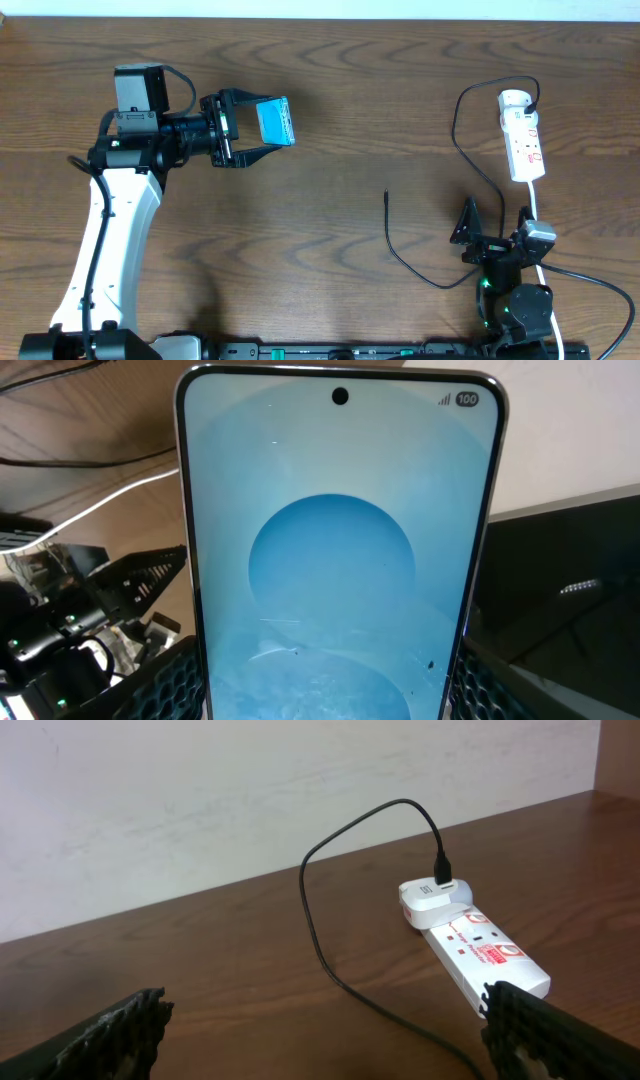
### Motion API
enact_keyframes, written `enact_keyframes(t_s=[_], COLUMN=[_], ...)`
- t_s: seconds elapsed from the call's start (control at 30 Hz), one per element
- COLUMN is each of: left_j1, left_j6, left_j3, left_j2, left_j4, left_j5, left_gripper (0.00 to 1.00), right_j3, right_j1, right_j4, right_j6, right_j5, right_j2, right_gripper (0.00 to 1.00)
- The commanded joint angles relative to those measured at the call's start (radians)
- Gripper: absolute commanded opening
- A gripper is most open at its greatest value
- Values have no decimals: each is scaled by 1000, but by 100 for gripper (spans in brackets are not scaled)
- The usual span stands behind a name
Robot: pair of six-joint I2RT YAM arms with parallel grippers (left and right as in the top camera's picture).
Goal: Plug charger to phone and switch on socket
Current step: 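Lift the phone with the left gripper and tilt it upright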
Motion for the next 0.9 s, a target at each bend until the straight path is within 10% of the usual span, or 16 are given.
enact_keyframes(t_s=[0.0,0.4,0.87], left_j1=[4,4,-7], left_j6=[-12,384,831], left_j3=[36,35,35], left_j2=[-17,-16,-14], left_j4=[6,-98,-447], left_j5=[38,-235,-896], left_gripper=[7,7,7], right_j3=[-1,-1,-1], right_j1=[-13,-13,-13], right_j4=[-4,-4,-4], right_j6=[-16,-16,-16], right_j5=[1,1,1], right_j2=[-4,-4,-4], right_gripper=[99,99,99])
